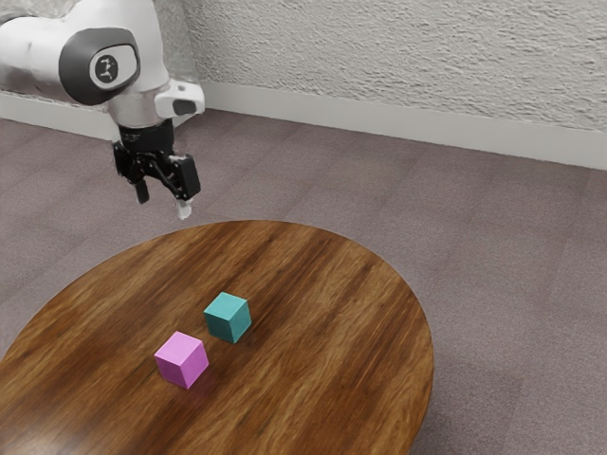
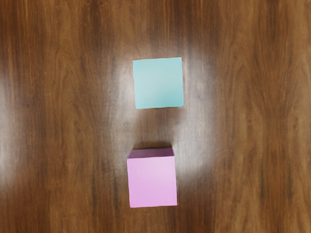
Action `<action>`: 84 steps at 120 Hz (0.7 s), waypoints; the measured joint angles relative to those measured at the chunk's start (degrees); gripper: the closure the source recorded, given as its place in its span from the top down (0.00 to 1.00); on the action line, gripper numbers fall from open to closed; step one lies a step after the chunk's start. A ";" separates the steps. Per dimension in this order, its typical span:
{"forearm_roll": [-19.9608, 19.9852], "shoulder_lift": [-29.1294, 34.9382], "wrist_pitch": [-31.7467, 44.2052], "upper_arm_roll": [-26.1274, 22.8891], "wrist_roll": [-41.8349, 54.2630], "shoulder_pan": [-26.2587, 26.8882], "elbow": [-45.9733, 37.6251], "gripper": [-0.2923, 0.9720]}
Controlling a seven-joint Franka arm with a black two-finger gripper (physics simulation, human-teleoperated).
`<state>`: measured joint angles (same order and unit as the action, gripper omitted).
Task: Pick up the blue block with one arm, and put the blue block on the pink block with one arm
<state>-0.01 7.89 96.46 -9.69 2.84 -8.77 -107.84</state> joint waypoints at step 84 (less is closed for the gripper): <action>-0.99 -11.03 35.10 -1.73 1.96 -0.02 -18.27 0.77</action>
<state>-1.00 -3.14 131.56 -11.43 4.80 -8.79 -126.12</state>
